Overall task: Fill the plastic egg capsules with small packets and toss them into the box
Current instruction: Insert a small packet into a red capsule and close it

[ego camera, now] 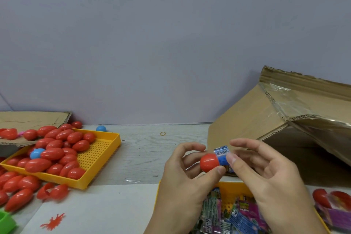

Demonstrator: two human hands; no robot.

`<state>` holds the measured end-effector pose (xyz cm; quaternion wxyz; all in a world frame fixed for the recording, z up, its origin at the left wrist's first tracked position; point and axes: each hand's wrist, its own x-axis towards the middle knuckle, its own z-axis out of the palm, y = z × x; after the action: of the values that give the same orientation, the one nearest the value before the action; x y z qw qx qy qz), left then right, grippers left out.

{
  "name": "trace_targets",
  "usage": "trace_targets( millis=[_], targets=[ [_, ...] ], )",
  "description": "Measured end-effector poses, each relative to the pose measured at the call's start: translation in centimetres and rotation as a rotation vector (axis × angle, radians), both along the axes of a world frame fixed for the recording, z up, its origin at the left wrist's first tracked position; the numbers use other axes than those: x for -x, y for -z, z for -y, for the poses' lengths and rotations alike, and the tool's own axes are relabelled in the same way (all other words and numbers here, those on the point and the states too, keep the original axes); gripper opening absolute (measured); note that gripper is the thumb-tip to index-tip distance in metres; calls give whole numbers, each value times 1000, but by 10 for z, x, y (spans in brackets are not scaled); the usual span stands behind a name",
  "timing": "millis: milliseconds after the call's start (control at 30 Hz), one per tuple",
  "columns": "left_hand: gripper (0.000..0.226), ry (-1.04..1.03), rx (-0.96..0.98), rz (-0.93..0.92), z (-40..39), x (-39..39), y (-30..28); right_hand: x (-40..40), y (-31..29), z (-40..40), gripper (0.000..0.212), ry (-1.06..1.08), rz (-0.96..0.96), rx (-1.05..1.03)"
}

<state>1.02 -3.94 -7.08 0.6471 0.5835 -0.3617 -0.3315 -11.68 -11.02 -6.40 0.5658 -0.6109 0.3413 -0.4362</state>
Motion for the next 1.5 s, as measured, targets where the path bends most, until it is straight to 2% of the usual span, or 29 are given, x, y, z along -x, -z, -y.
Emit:
trace_targets(
  millis=[167,500,733,933,1033,1200,1333,1500],
  targets=[
    [42,43,-13,86,-1,2,0,0,1,1,22,55,4,5],
    [24,75,73,97,0,1,1,1,7,6,24,63,58,5],
    [44,82,19,67,-1,0,1,3,7,8,27,29,77,27],
    [32,79,35,139,-1,0,2,4,8,8,29,-11,32,75],
    [28,71,68,182,-1,1,1,3,9,6,36,-2,-22,140],
    [24,10,98,93,1,1,-1,0,9,-2,54,4,-82,304],
    [21,-39,123,23,1,-2,0,-4,9,-5,52,30,-152,425],
    [22,-61,166,-26,2,-3,1,-7,9,-6,53,31,-121,453]
  ],
)
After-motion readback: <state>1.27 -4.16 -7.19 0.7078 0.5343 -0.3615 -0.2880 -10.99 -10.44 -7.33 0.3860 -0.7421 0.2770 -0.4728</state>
